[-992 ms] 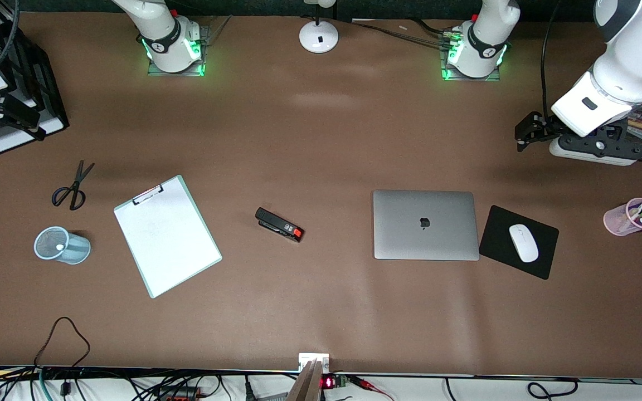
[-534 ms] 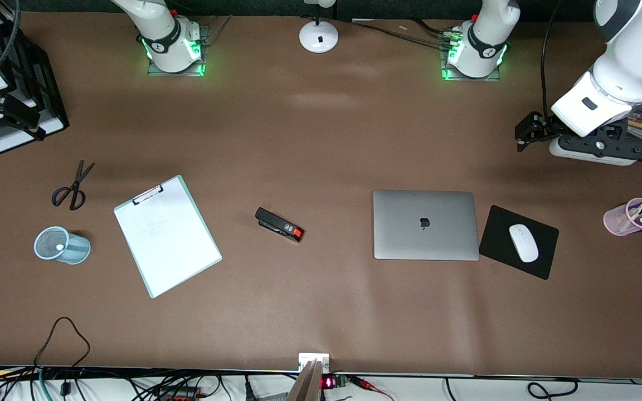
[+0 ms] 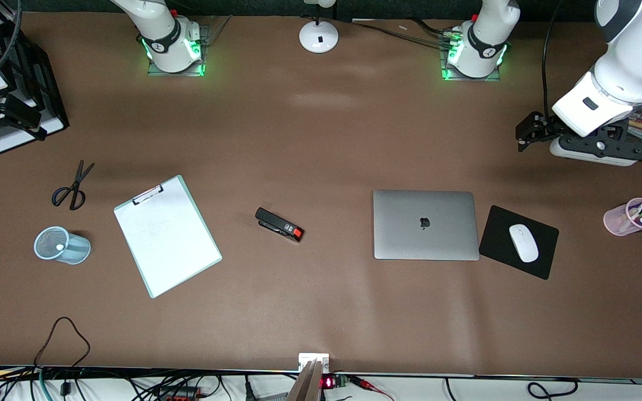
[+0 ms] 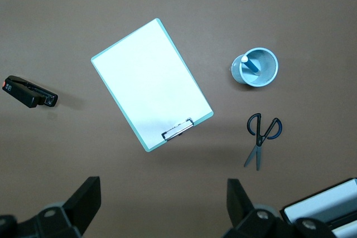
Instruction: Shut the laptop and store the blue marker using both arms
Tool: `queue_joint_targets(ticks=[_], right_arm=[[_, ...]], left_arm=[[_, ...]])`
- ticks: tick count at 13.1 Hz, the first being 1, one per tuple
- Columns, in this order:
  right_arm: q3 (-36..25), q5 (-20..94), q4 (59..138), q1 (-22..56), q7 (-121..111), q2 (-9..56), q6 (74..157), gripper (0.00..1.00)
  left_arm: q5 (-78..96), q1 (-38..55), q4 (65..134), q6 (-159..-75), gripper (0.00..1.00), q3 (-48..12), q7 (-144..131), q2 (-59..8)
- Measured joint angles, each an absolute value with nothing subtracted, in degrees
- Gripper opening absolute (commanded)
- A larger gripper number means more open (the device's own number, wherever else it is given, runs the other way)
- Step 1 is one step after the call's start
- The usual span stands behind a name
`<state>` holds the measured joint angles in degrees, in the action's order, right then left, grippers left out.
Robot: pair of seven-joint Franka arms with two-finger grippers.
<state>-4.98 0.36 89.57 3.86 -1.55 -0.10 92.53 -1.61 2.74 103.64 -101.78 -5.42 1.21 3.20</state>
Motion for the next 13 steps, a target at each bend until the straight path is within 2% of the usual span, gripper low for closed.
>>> queue_joint_targets(ticks=[13], right_arm=[[-5.3, 0.3, 89.7, 4.5, -2.5, 0.3, 90.7, 1.00]], left_arm=[[-1.6, 2.6, 102.3, -102.5, 1.00, -5.4, 1.5, 1.6]])
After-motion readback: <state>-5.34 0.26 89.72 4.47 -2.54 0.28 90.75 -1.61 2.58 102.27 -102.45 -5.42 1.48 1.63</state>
